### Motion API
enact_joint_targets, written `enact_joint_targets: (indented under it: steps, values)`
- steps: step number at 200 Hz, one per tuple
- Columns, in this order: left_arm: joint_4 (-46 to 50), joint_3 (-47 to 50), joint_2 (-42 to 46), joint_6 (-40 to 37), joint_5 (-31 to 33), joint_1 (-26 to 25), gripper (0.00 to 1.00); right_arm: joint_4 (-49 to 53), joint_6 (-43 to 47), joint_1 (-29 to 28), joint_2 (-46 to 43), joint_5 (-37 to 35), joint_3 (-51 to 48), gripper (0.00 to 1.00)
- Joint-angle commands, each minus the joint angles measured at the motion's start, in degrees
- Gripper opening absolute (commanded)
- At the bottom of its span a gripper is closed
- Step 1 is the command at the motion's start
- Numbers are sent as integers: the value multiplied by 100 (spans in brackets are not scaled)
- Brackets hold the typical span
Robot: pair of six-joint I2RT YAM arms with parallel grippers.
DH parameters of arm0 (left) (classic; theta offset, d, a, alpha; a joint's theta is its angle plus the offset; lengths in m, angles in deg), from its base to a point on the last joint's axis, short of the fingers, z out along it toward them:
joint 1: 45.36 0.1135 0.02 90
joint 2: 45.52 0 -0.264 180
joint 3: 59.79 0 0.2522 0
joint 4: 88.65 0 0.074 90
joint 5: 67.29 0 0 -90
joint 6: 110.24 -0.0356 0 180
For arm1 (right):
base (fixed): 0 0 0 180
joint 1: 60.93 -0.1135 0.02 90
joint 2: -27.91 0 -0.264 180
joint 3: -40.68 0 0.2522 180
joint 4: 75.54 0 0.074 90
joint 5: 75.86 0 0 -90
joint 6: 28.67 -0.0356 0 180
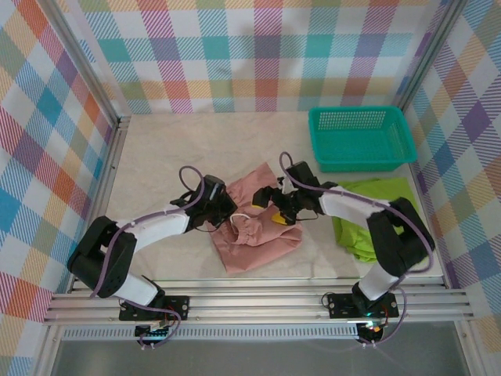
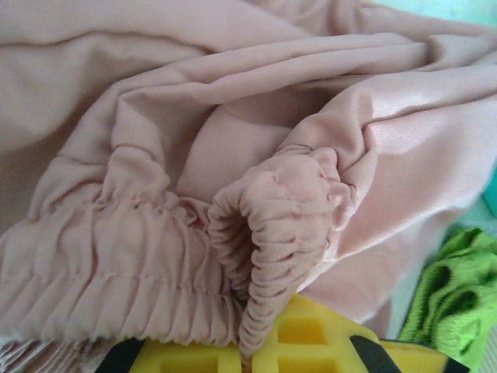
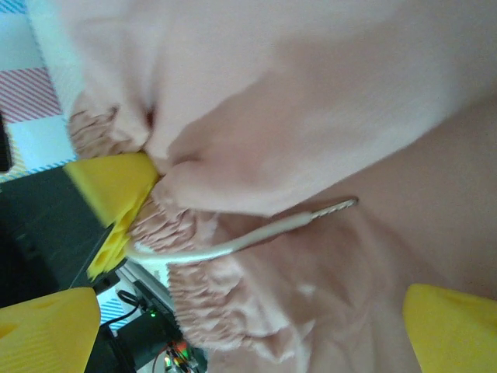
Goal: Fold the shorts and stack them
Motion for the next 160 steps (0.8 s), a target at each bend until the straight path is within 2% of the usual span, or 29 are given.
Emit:
enact_joint_targets:
  steps: [1,39,82,126,160]
  values:
    - [676,-811,362,-145,45,-118,0,642,332,297,-962,-451,281,99]
    - [1665,-2557,-23,-513,-44,-339,0,1688,724,1101,-2220,-985,433,99]
    - [2091,-4039,-723,-640,-186,-641,0,2455,1128,1689,-2772,-1153,674,100]
    - [2406,-4519,-592,-908,-142,-666,0,2508,1148,1813,-2831,-1141,730,99]
    - [2258,-3473,53,-939,-166,-444,0,2376,1083,1814,-2738,-972,661,99]
